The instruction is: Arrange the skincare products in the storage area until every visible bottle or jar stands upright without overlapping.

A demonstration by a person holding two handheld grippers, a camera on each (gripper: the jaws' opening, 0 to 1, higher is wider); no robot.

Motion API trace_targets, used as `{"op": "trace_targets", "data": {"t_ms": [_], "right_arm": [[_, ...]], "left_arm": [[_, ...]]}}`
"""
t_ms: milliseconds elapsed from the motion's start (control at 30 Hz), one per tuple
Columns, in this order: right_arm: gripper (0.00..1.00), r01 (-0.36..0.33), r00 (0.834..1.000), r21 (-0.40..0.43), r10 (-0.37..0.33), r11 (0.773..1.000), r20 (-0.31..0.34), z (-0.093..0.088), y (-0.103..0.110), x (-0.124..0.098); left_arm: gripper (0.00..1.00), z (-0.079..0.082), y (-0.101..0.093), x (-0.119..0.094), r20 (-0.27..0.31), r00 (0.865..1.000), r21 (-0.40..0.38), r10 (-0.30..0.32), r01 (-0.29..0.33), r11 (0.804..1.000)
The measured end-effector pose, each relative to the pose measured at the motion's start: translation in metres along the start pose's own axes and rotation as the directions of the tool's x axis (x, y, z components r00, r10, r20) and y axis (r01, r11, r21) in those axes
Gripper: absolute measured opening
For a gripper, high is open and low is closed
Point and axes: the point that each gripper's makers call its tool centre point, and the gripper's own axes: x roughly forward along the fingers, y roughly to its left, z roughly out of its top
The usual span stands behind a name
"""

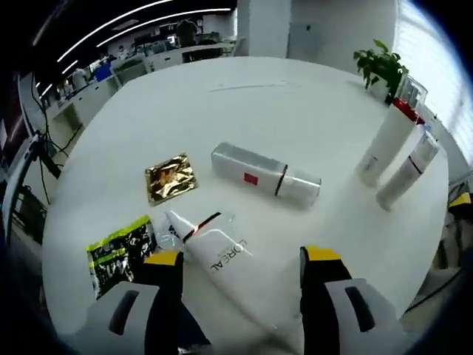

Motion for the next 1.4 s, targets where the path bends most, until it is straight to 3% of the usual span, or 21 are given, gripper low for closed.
{"op": "trace_targets", "data": {"t_ms": [200, 300, 333, 367, 400, 467, 667, 900, 1033, 1133, 1333, 1367, 1400], "right_arm": [[0.92, -0.004, 1.000, 0.008, 0.004, 1.000, -0.003, 0.000, 0.001, 0.001], [0.92, -0.005, 1.000, 0.010, 0.005, 1.000, -0.004, -0.001, 0.001, 0.001], [0.92, -0.005, 1.000, 0.011, 0.005, 1.000, -0.005, -0.001, 0.002, 0.001], [0.92, -0.003, 1.000, 0.012, 0.003, 1.000, -0.006, -0.001, 0.002, 0.001], [0.92, -0.004, 1.000, 0.011, 0.004, 1.000, -0.008, -0.002, 0.002, 0.001], [0.92, -0.004, 1.000, 0.012, 0.004, 1.000, -0.010, -0.002, 0.002, 0.001], [0.91, -0.005, 1.000, 0.012, 0.005, 1.000, -0.013, -0.003, 0.001, 0.002], [0.90, -0.016, 1.000, -0.010, 0.016, 1.000, -0.012, 0.000, 0.004, 0.003], [0.86, -0.024, 1.000, -0.025, 0.024, 0.999, -0.015, 0.000, 0.006, 0.003], [0.84, -0.029, 0.999, -0.044, 0.028, 0.999, -0.015, 0.001, 0.007, 0.004], [0.80, -0.040, 0.998, -0.115, 0.035, 0.993, -0.050, 0.001, 0.006, 0.011], [0.79, -0.046, 0.998, -0.126, 0.040, 0.991, -0.052, 0.002, 0.006, 0.013], [0.78, -0.056, 0.997, -0.140, 0.049, 0.989, -0.056, 0.003, 0.008, 0.015]], "left_arm": [[0.51, 0.001, -0.001, 0.000, 0.005, 1.000, 0.060, 0.009, -0.009, 0.998], [0.39, 0.005, -0.003, 0.000, 0.041, 0.999, 0.081, -0.011, 0.008, 0.997], [0.36, 0.005, -0.005, 0.001, 0.038, 0.999, 0.083, -0.024, 0.021, 0.996], [0.34, -0.002, -0.007, 0.000, -0.010, 0.999, 0.097, -0.033, 0.034, 0.995], [0.34, 0.004, -0.006, 0.001, 0.029, 0.999, 0.118, -0.020, 0.016, 0.993], [0.35, 0.004, -0.008, 0.001, 0.039, 0.999, 0.127, -0.018, 0.013, 0.992], [0.32, 0.002, -0.009, -0.001, 0.031, 0.998, 0.104, -0.051, 0.048, 0.993], [0.29, -0.008, -0.027, -0.008, 0.012, 0.991, 0.198, -0.137, 0.131, 0.971], [0.29, -0.015, -0.040, -0.014, 0.010, 0.979, 0.260, -0.202, 0.193, 0.946], [0.29, -0.019, -0.053, -0.019, -0.006, 0.966, 0.317, -0.257, 0.246, 0.916], [0.28, -0.029, -0.075, -0.027, -0.053, 0.925, 0.464, -0.377, 0.357, 0.811], [0.28, -0.033, -0.080, -0.029, -0.071, 0.915, 0.501, -0.398, 0.377, 0.779], [0.28, -0.034, -0.081, -0.030, -0.078, 0.911, 0.512, -0.405, 0.385, 0.768]]}}
